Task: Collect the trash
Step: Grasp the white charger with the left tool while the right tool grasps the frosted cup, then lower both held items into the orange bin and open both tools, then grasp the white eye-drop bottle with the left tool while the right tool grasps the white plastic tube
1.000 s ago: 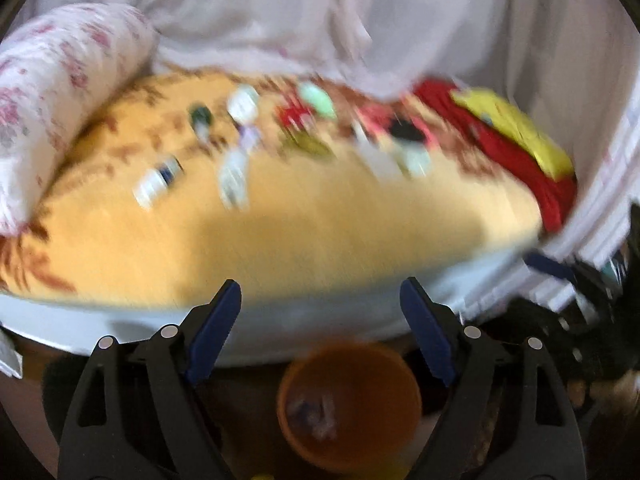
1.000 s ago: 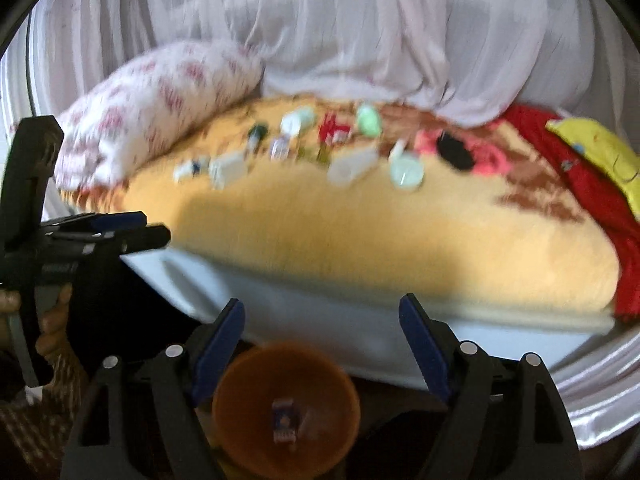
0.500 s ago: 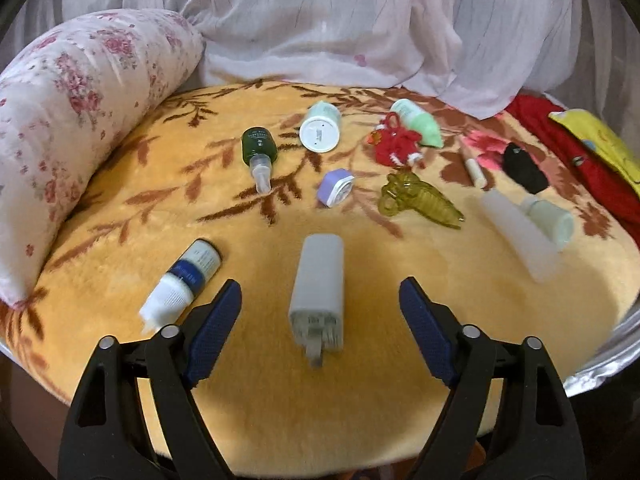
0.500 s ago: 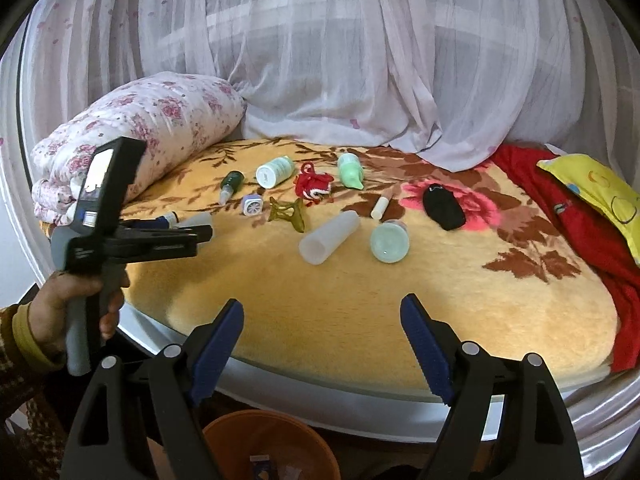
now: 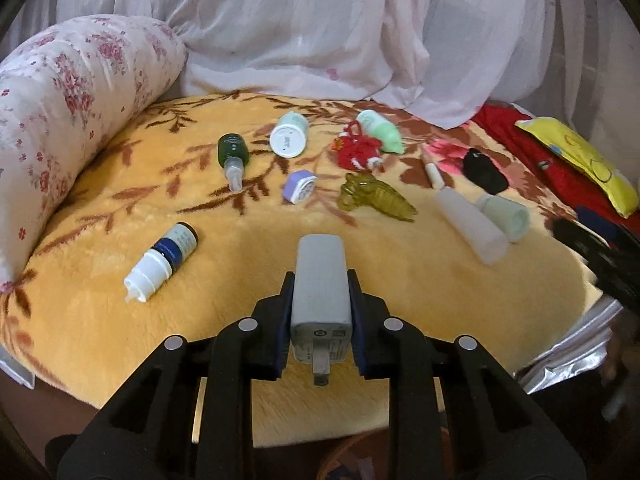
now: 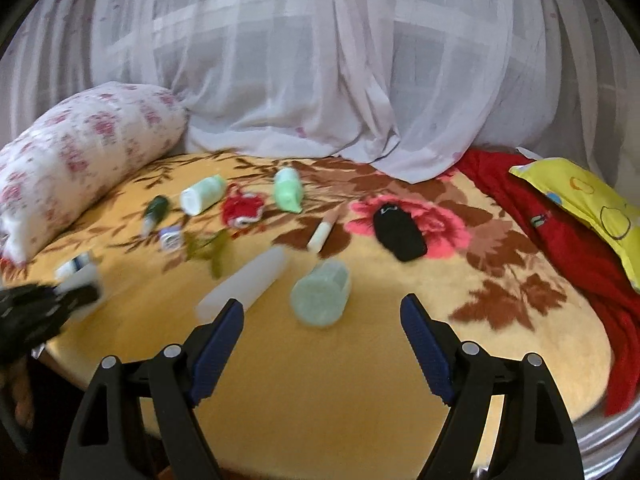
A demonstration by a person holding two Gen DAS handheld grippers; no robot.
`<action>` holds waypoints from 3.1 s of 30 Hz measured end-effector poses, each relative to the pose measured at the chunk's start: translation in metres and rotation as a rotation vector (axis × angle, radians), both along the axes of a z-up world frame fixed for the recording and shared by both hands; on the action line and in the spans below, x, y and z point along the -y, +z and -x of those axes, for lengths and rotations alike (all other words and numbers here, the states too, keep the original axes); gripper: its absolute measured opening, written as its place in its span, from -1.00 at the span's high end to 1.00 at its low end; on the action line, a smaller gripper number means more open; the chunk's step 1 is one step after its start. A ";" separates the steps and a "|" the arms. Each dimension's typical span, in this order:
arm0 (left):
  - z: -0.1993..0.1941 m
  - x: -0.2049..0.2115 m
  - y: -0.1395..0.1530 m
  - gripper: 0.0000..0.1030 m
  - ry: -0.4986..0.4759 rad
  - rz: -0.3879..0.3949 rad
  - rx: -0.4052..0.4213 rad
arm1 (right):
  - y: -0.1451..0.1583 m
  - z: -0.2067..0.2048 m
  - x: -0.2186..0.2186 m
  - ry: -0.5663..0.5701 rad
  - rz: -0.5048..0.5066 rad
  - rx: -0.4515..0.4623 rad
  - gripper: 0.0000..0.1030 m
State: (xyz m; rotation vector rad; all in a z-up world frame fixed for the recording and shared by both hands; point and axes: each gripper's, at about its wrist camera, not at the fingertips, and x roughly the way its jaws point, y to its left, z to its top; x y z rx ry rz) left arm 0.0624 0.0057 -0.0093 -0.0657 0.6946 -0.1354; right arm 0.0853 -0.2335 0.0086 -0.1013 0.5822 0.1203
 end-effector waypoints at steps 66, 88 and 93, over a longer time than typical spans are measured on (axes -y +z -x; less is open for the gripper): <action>0.095 0.023 0.004 -0.52 -0.187 -0.040 -0.106 | -0.014 0.132 -0.028 0.281 -0.007 -0.271 -0.56; -0.054 -0.084 -0.014 0.26 0.157 -0.151 -0.060 | -0.005 0.087 -0.035 0.244 -0.065 -0.203 -0.56; -0.045 -0.082 -0.019 0.55 0.107 -0.092 -0.039 | -0.009 0.079 -0.035 0.234 -0.068 -0.207 -0.56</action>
